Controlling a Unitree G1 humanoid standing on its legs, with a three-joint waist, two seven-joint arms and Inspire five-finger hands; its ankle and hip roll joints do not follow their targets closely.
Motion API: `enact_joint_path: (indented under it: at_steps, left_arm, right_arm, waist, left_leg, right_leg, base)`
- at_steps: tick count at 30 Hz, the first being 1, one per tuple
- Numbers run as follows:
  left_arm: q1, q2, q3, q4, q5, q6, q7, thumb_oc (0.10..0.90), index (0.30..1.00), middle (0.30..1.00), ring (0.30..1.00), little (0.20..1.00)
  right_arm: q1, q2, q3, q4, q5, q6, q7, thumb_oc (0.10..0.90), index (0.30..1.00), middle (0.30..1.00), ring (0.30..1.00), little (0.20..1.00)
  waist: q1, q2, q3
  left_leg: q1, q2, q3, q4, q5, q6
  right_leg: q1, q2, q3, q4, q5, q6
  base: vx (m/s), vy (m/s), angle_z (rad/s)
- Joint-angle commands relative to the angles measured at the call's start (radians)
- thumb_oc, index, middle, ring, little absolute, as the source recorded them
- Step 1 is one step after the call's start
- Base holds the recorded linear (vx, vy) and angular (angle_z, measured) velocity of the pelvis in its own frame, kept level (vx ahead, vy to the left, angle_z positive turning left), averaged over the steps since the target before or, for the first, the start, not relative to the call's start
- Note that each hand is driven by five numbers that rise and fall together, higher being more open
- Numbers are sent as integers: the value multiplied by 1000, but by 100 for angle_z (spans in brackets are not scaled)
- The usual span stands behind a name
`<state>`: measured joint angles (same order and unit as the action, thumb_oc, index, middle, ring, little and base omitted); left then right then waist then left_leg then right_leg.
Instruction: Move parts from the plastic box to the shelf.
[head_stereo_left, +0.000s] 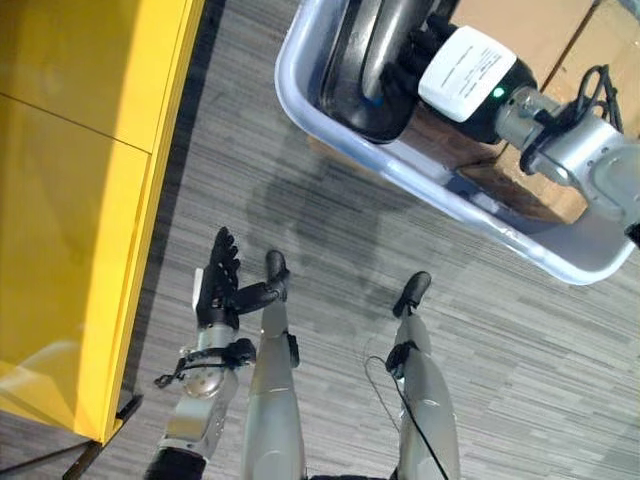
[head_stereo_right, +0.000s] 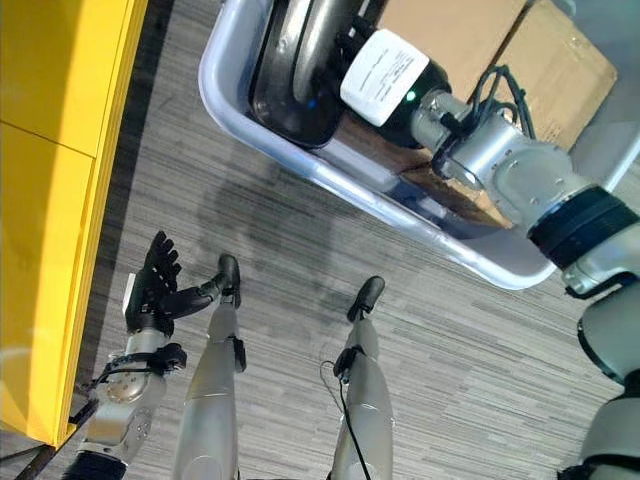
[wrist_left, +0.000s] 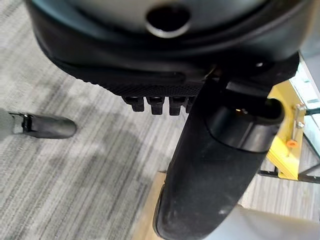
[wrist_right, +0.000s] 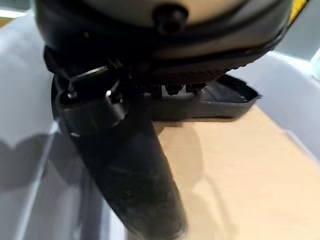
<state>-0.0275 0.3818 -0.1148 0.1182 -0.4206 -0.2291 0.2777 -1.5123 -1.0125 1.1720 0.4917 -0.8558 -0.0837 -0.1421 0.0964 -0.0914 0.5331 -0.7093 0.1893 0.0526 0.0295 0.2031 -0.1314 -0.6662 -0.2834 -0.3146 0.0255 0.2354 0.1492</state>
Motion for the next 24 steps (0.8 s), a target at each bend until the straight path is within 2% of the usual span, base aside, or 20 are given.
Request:
enact_joint_path:
  at_steps: [1,4,5,6,16,17,24]
  left_arm:
    - [47,55,1,-129,12,-90,25,900,1000,1000,1000,1000]
    - [43,50,-2,-127,10,-94,30,900,1000,1000,1000,1000]
    - [35,45,-10,-126,8,-96,34,900,1000,1000,1000,1000]
    - [31,43,-12,-124,9,-97,36,900,1000,1000,1000,1000]
    - [-7,26,-31,-82,-2,-98,53,900,1000,1000,1000,1000]
    - [-15,16,-36,-74,-8,-100,58,900,1000,1000,1000,1000]
    - [-26,7,-46,-56,-8,-93,67,900,1000,1000,1000,1000]
  right_arm:
    - [-157,-39,73,145,39,82,-61,900,1000,1000,1000,1000]
    - [-146,-24,72,186,50,85,-64,900,1000,1000,1000,1000]
    - [-127,-12,74,211,54,85,-57,498,437,437,437,437]
    - [-113,-10,74,209,57,82,-52,400,300,300,300,300]
    - [11,3,-14,191,87,81,-55,400,300,300,300,300]
    - [59,24,-98,194,152,89,-79,400,300,300,300,300]
    - [174,55,-252,161,230,102,-124,400,300,300,300,300]
  waist:
    - [38,22,-13]
    - [40,27,-13]
    - [41,29,-13]
    - [40,29,-13]
    - [35,35,-13]
    - [29,39,-13]
    - [17,32,-13]
  left_leg:
    - [12,74,-8,-39,-25,-48]
    - [-10,71,-14,-31,-27,-46]
    - [-24,66,-20,-24,-29,-44]
    - [-29,66,-22,-24,-29,-43]
    - [-6,59,-17,-30,-34,-39]
    - [8,58,-14,-34,-34,-38]
    - [58,57,-3,-40,-37,-39]
  right_leg:
    - [-37,-35,0,151,-105,64]
    - [-58,-39,2,163,-110,63]
    - [-73,-41,5,171,-111,62]
    - [-77,-41,5,171,-111,61]
    - [-69,-47,10,168,-110,61]
    - [-61,-46,12,164,-106,61]
    - [-12,-47,12,155,-102,62]
  base:
    - [17,-4,8]
    - [20,3,6]
    - [12,4,5]
    - [19,13,6]
    - [3,9,2]
    - [0,0,0]
    - [-11,13,4]
